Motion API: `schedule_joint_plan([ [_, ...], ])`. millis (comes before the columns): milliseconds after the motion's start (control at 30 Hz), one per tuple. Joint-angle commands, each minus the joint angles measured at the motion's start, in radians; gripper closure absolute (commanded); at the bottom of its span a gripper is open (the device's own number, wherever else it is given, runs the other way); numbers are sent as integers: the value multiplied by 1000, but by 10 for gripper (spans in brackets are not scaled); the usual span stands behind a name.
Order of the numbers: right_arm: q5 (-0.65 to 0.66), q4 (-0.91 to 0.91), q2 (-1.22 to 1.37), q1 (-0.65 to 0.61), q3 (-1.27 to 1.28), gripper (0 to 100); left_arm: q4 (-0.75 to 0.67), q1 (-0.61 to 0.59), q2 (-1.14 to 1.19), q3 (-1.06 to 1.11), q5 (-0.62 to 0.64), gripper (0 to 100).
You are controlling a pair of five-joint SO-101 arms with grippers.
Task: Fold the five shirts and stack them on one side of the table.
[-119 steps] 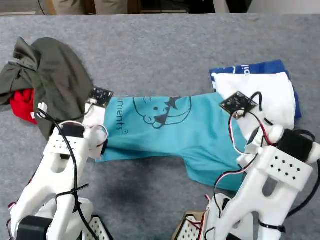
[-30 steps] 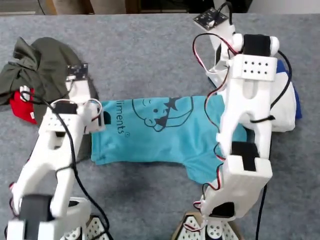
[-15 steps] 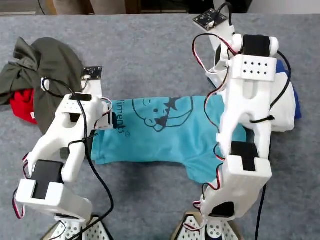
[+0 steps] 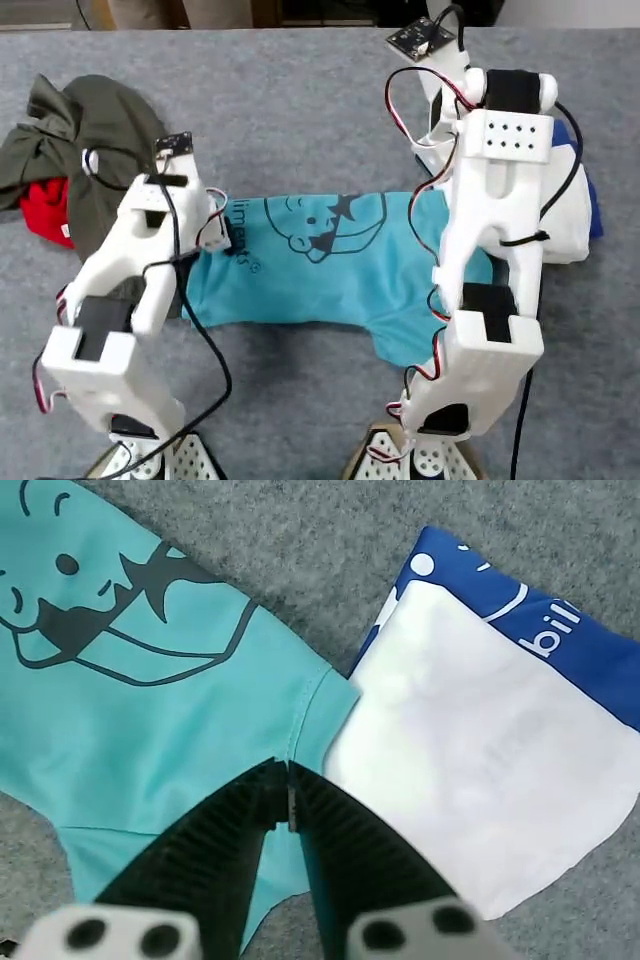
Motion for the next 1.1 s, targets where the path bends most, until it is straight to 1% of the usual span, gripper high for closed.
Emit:
schedule_joint_plan([
  [0,-9,12,-54,-8,2,996,61,-9,94,-126,-11,913],
  [67,-9,12,-56,-8,2,996,91,0,137,-170,-18,991],
  [133,-9,15,-58,-7,2,996,124,12,154,-198,-18,973],
  [267,-9,15,-59,21,-1,996,186,32,151,-249,-17,981],
  [333,-9,15,-59,41,-1,996,273,28,133,-319,-17,981],
  [500,-3,15,-59,90,-5,995,482,-29,56,-535,-21,981],
  [567,-3,15,-59,104,-5,995,552,-21,38,-617,-48,981],
  [667,-2,14,-59,111,-5,995,652,40,31,-726,-55,981],
  [767,-2,14,-59,111,-7,995,724,141,31,-813,-55,981],
  [833,-2,14,-59,117,-7,995,726,215,27,-839,-52,981],
  [967,34,17,-61,134,-7,995,724,350,33,-893,12,981],
  [1067,-21,17,-85,165,-5,995,690,457,35,-962,23,981],
])
